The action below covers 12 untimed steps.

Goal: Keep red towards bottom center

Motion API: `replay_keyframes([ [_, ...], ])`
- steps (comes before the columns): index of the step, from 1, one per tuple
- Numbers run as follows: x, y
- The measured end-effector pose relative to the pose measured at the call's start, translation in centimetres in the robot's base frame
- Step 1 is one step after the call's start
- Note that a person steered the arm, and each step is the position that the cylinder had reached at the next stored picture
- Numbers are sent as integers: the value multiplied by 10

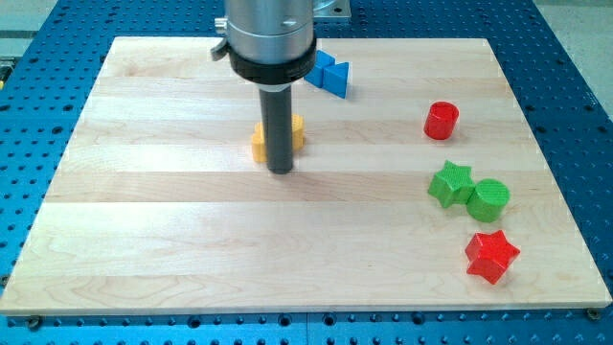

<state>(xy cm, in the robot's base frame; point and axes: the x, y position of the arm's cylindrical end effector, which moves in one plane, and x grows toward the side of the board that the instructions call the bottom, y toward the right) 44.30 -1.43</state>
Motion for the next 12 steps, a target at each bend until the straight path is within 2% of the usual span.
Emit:
replay_keyframes([
  [1,-29,71],
  [2,-29,129],
  [3,-4,119],
  [4,0,150],
  [5,3,229],
  [6,-37,276],
  [7,-64,259],
  [9,-56,165],
  [10,-62,153],
  [12,42,65],
])
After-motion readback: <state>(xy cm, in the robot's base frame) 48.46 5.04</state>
